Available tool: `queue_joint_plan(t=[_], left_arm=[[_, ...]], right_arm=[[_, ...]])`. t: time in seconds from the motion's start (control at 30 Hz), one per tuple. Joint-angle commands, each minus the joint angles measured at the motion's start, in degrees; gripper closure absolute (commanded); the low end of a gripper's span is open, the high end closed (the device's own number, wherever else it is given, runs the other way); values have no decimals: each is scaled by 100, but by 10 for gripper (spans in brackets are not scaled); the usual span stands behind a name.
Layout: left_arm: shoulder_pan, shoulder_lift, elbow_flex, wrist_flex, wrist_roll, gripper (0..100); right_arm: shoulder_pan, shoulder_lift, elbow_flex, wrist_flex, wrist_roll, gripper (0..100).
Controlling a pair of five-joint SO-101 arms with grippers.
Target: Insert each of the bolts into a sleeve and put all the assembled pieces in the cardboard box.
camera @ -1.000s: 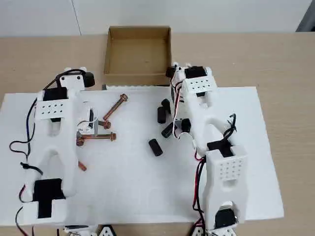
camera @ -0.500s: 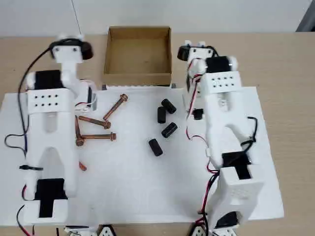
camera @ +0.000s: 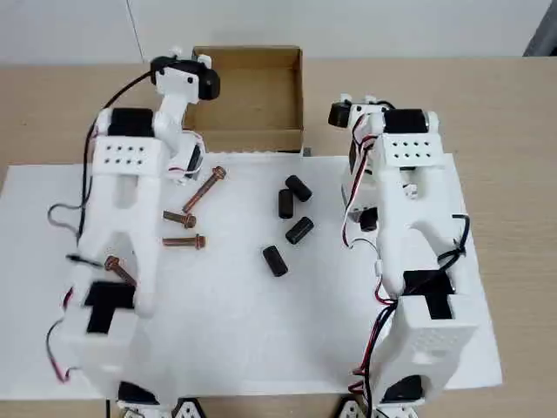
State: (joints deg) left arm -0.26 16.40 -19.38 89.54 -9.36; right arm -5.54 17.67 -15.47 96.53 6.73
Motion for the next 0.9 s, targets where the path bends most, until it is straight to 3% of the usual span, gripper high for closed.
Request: queue_joint_plan(t=[0.0, 0.27, 0.87], left_arm=[[9, 598, -1174, 264, -123, 936], [18, 2356, -3310, 1108, -325, 934], [167, 2857, -3222, 1037, -519, 892]], right_arm=[[75, -462, 79, 13, 53, 995], [66, -426, 220, 4, 53, 994], [40, -418, 220, 4, 9, 994]])
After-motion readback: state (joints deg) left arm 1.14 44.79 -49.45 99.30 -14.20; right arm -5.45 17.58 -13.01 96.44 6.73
